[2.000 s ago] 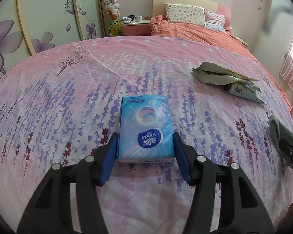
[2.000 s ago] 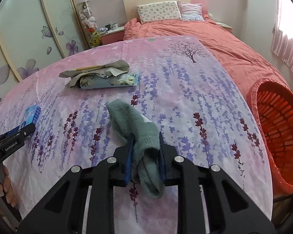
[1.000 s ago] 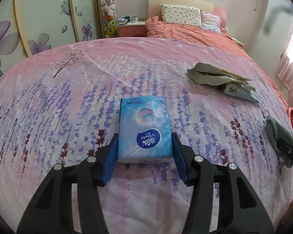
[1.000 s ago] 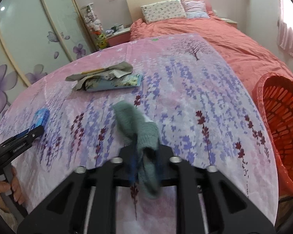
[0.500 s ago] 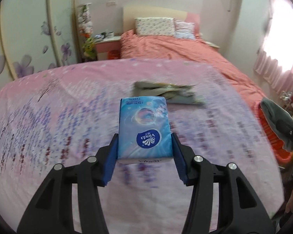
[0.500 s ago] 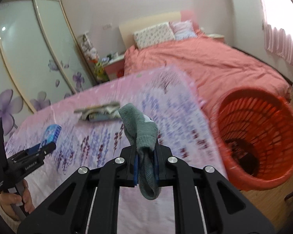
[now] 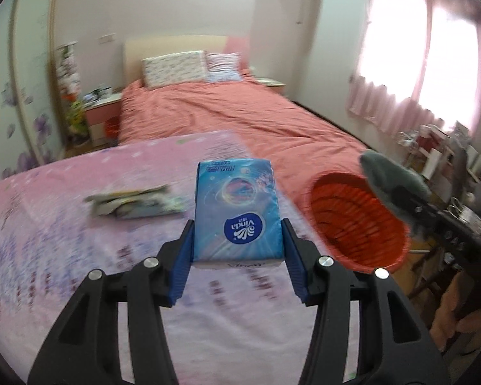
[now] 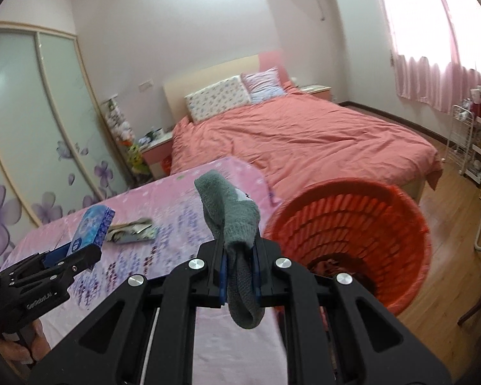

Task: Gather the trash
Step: 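Carry the tissue pack and green sock over the orange basket and open both tools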

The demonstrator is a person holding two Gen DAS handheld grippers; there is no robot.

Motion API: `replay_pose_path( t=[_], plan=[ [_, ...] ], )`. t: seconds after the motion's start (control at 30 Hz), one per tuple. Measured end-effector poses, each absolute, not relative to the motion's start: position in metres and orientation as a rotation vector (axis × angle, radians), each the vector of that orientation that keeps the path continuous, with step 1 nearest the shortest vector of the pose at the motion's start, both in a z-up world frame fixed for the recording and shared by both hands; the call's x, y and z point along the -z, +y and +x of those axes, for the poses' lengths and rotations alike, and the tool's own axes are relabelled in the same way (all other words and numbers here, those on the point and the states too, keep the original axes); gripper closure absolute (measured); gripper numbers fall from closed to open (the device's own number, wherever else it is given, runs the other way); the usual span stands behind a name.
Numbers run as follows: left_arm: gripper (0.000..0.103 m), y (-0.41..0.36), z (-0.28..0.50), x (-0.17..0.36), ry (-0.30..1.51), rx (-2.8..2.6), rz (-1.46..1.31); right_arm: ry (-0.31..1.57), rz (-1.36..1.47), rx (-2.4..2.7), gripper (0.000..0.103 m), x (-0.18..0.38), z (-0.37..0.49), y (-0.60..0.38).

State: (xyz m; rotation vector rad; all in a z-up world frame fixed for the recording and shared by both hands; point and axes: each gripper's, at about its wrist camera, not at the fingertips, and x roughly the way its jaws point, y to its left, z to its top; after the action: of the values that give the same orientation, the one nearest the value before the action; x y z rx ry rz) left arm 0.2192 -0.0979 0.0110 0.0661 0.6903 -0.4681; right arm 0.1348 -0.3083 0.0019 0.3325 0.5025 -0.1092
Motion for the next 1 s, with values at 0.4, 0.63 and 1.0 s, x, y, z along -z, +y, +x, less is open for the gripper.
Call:
replay_pose_path(
  t=[0.4, 0.63, 1.0],
  plan=[
    [0.052, -0.214, 0.232, 0.011, 0.711, 0.672, 0.126, 0.469, 0.430, 0.215, 0.091, 0.012, 0.137, -0.386],
    [0.049, -0.265, 0.255, 0.032, 0.739, 0.719, 0.160, 0.484, 0.493, 0.253, 0.082, 0.031, 0.155, -0.420],
    [0.035, -0.233, 0.290, 0.071, 0.795, 0.576, 0.203, 0.617, 0.463, 0.296, 0.047, 0.074, 0.167, -0.410]
  ],
)
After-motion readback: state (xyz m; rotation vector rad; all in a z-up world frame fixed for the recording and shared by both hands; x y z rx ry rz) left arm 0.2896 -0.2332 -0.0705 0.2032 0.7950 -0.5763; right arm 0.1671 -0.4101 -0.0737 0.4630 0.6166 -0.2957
